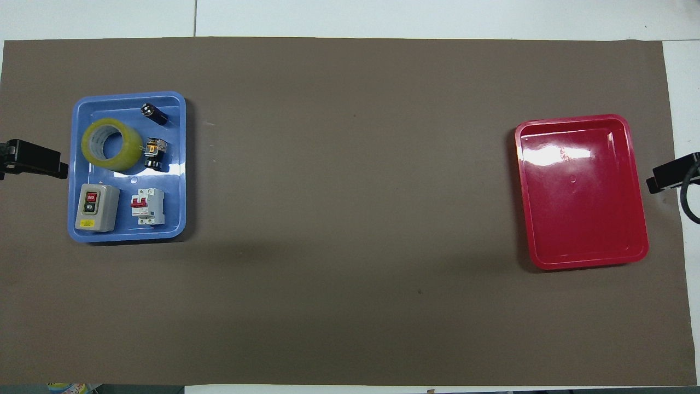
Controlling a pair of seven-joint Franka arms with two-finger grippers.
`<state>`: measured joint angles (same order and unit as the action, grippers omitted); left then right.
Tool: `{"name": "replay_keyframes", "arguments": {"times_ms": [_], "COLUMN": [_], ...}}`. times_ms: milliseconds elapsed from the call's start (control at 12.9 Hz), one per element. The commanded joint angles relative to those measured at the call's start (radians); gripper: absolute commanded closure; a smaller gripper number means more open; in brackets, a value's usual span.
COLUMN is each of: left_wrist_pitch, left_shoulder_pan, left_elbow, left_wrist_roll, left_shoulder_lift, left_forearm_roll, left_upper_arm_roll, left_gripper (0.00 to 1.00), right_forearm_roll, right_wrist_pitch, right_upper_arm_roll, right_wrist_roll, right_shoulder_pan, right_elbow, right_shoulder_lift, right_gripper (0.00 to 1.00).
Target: Place and move tape with both arms
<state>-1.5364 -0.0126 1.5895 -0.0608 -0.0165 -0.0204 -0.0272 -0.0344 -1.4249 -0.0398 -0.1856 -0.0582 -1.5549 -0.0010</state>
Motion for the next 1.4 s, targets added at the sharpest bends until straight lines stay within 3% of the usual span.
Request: {"name": "replay_keyframes", "arguments": {"times_ms": [0,854,1320], "left_wrist_pitch": [-0.005,-0.008,-0.122], "left_shoulder_pan": [-0.003,0.005,-0.033], "left_elbow": [0.029,0.029,0.061], "left_wrist_roll": [-0.017,-0.016,-0.019], "left_shoulder_lift": [-0.028,-0.026,0.026], "left_forearm_roll": [0.016,0.016,0.016], "left_upper_arm_roll": [0.0,0.0,0.0], "left_gripper": [0.0,0.0,0.0], "right_forearm_roll": [0.008,0.008,0.008], "right_wrist_pitch": [-0.016,-0.016,-0.016], "right_upper_arm_roll": [0.004,0.004,0.004], "right_wrist_roll": [-0.011,-0.02,-0.02], "right_shoulder_pan": [-0.008,-0.011,-0.011], "right_elbow": [-0.014,-0.014,-0.014], "right_shoulder_lift": [-0.014,-0.014,-0.014], "right_gripper": [0.0,0.0,0.0]}}
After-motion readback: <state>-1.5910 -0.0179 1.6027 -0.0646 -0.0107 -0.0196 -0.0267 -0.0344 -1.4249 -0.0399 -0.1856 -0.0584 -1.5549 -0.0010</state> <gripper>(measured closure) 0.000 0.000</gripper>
